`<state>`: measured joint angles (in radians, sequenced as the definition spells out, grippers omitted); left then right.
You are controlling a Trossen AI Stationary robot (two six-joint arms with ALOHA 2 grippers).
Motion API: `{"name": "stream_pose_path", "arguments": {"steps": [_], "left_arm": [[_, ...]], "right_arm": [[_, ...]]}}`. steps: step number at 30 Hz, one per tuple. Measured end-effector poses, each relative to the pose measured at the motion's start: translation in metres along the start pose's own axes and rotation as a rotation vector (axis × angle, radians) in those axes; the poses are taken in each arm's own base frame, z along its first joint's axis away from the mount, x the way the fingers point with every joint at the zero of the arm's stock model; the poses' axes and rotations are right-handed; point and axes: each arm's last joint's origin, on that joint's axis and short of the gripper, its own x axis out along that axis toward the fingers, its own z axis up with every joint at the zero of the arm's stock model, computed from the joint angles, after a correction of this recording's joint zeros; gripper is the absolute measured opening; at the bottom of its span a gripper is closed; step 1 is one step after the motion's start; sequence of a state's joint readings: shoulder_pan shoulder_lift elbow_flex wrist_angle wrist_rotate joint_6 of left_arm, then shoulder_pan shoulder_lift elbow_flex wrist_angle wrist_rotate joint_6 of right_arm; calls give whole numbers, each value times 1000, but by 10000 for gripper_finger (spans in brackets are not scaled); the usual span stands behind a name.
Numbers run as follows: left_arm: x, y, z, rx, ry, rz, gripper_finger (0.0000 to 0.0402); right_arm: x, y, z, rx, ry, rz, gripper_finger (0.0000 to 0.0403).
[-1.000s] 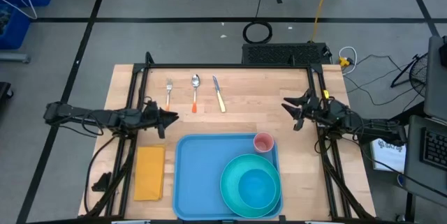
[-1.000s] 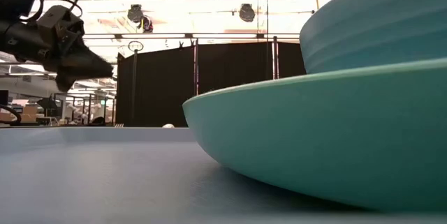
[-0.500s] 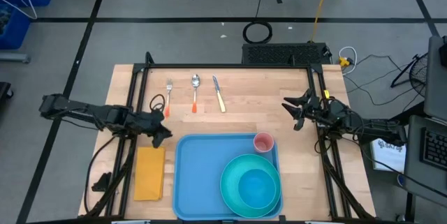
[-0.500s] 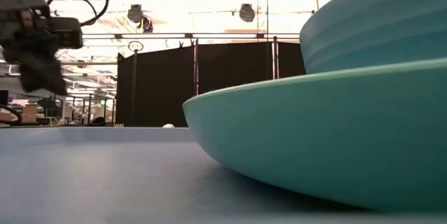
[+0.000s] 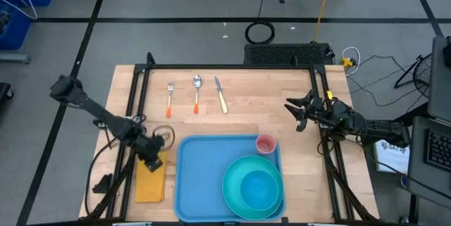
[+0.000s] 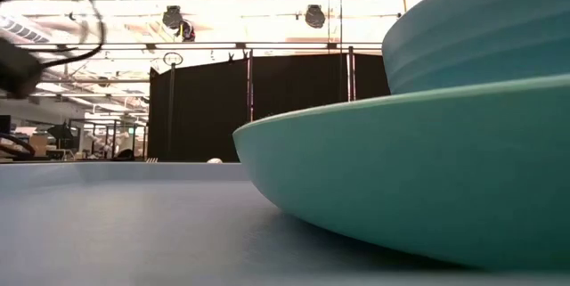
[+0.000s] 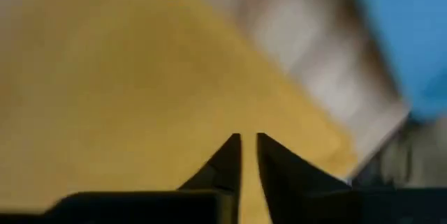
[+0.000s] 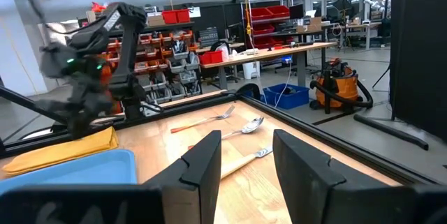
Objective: Set up tray
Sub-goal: Put the yellow table napkin on the blue serving tray
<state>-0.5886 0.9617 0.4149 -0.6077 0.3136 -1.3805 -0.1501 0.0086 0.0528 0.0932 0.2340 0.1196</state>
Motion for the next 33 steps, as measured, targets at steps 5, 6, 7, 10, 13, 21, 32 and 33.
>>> {"name": "stream_pose_path", "arguments": {"steps": [5,6,7,10,13,21,32,33], "left_arm": [[25,-7,-16,-61,158,85,4],[29,-6,-18,-76,167,111,4],[32,-5,-19,-88,171,135,4],[39,-3,-21,-107,162,198,3],[42,0,-19,-127,137,264,2],[39,6,-5,-182,72,315,1],[34,6,17,-101,26,255,1],[34,7,19,-88,25,251,1]], "right_arm": [[0,0,0,-1,1,0,123],[0,0,0,-1,1,0,123],[0,0,0,-1,1,0,123],[0,0,0,0,0,0,123],[0,0,0,0,0,0,123],[0,0,0,0,0,0,123],[0,0,0,0,0,0,123],[0,0,0,0,0,0,123]]}}
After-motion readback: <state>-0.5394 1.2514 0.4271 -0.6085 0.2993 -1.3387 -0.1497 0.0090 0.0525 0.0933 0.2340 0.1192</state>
